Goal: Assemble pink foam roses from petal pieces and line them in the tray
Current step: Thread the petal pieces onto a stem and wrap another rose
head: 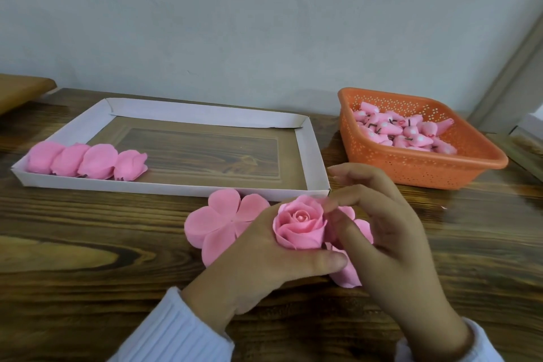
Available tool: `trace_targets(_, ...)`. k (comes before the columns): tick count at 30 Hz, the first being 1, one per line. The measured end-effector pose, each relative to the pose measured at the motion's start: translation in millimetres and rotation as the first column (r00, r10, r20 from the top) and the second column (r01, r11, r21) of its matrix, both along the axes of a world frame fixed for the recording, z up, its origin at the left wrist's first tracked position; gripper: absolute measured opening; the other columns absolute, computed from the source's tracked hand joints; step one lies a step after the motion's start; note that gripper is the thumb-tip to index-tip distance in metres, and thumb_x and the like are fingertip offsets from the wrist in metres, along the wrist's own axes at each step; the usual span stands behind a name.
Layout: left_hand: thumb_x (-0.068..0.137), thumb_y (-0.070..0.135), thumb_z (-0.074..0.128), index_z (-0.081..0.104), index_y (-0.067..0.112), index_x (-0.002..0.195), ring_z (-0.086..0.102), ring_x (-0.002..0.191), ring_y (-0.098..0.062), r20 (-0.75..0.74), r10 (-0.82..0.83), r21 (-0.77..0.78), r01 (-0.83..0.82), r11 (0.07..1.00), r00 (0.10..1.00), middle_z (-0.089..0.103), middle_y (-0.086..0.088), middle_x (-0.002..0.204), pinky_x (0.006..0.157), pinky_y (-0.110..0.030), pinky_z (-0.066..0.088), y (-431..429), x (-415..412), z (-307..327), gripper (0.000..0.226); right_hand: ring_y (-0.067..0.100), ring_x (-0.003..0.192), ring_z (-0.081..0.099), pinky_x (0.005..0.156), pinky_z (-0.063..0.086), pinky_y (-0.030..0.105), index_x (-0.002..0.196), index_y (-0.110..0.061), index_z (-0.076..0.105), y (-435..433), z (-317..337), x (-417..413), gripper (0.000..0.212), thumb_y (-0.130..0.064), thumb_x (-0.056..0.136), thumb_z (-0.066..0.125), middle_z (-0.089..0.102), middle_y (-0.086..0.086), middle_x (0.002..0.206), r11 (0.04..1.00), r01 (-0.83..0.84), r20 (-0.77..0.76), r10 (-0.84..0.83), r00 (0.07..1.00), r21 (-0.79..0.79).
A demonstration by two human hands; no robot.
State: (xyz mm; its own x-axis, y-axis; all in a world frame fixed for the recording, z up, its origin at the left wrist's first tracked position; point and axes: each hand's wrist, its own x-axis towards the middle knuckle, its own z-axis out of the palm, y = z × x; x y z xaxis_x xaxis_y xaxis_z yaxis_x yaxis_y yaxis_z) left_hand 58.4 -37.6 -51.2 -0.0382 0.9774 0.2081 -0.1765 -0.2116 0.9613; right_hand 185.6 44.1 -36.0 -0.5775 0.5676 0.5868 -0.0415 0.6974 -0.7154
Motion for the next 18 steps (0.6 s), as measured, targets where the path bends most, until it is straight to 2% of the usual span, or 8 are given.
trace_targets(3,0.078,0.003,0.07,0.07,0.028,0.101,0.067,0.086,-0.012,0.099,-0.124,-0.009,0.125,0.992,0.987,0.072,0.005,0.088,0.081,-0.029,0.055,0.0,-0.5,-0.9,0.034,0.017,0.118,0.056,0.092,0.045,0.025,0.075,-0.02,0.067,1.1,0.1,2.4,0.016,-0.018,0.074,0.051,0.059,-0.004,0.12,0.994,-0.093,0.012,0.094,0.996,-0.053)
trace_targets(7,0.073,0.007,0.072,0.07,0.03,0.092,0.067,0.088,-0.01,0.164,-0.153,-0.035,0.161,0.986,0.975,0.07,0.006,0.089,0.082,-0.031,0.056,1.3,0.0,-1.7,0.03,0.021,0.122,0.054,0.09,0.045,0.028,0.07,-0.017,0.06,2.2,0.6,6.0,0.021,0.003,0.071,0.054,0.059,-0.007,0.119,0.977,-0.191,0.015,0.193,0.981,-0.094)
trace_targets(9,0.074,0.005,0.071,0.071,0.03,0.09,0.068,0.088,-0.01,0.209,-0.178,-0.052,0.193,0.98,0.962,0.07,0.007,0.088,0.079,-0.028,0.056,0.8,-0.1,-2.7,0.03,0.021,0.122,0.053,0.089,0.045,0.029,0.069,-0.018,0.059,2.2,1.6,6.6,0.014,-0.004,0.074,0.06,0.06,-0.006,0.118,0.971,-0.218,0.004,0.22,0.976,-0.094)
trace_targets(11,0.074,0.004,0.072,0.072,0.03,0.091,0.068,0.088,-0.011,0.258,-0.198,-0.07,0.223,0.972,0.946,0.071,0.007,0.088,0.078,-0.026,0.055,-0.2,-0.9,-3.4,0.031,0.02,0.125,0.052,0.093,0.045,0.031,0.069,-0.021,0.061,1.8,2.6,6.6,0.01,-0.021,0.078,0.063,0.061,-0.009,0.119,0.974,-0.208,-0.011,0.208,0.978,-0.089)
trace_targets(14,0.069,0.013,0.081,0.072,0.028,0.098,0.069,0.09,-0.012,0.334,-0.246,-0.057,0.28,0.958,0.91,0.072,0.004,0.091,0.078,-0.027,0.056,-1.5,-2.9,-3.5,0.034,0.019,0.127,0.051,0.096,0.045,0.034,0.071,-0.03,0.066,2.3,4.0,6.6,0.009,-0.035,0.078,0.068,0.061,-0.011,0.12,0.973,-0.205,-0.013,0.205,0.979,-0.108)
trace_targets(16,0.066,0.017,0.083,0.072,0.026,0.102,0.069,0.091,-0.014,0.387,-0.267,-0.049,0.309,0.95,0.883,0.071,0.002,0.095,0.077,-0.029,0.056,-1.7,-4.2,-4.1,0.039,0.018,0.127,0.051,0.096,0.045,0.036,0.074,-0.032,0.068,3.9,4.9,7.1,0.007,-0.038,0.077,0.069,0.063,-0.007,0.116,0.97,-0.21,-0.008,0.211,0.977,-0.124)
trace_targets(18,0.066,0.021,0.085,0.071,0.021,0.104,0.068,0.081,-0.012,0.448,-0.285,-0.042,0.338,0.94,0.848,0.069,-0.004,0.093,0.077,-0.032,0.057,-1.3,-5.3,-6.0,0.04,0.015,0.128,0.051,0.097,0.045,0.034,0.073,-0.032,0.068,5.7,5.6,8.0,0.005,-0.033,0.077,0.068,0.064,-0.004,0.113,0.964,-0.217,-0.008,0.218,0.976,-0.153)
